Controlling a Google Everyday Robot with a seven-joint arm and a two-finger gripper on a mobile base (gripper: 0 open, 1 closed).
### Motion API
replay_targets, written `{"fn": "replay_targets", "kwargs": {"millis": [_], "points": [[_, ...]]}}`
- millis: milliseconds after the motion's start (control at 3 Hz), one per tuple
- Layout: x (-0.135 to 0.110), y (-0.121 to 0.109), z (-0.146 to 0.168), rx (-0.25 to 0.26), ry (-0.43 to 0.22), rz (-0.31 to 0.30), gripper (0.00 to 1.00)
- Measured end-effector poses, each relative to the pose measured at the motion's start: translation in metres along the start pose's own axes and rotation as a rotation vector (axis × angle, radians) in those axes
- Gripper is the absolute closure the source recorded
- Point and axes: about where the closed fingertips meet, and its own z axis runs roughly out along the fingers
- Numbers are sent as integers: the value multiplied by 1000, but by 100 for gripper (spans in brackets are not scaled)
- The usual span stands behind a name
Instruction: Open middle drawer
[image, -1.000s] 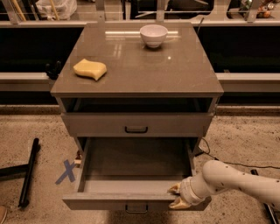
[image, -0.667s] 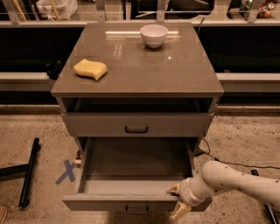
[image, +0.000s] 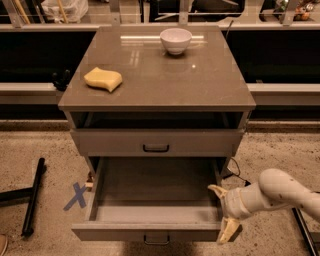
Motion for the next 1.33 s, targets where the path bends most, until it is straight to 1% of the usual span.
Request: {"fn": "replay_targets", "kwargs": {"millis": [333, 667, 1000, 1333], "points": [[3, -29, -58, 94, -18, 32, 0], [-3, -61, -135, 219, -27, 74, 0], [-19, -82, -178, 292, -40, 84, 0], [-19, -85, -181, 298, -44, 84, 0]]}}
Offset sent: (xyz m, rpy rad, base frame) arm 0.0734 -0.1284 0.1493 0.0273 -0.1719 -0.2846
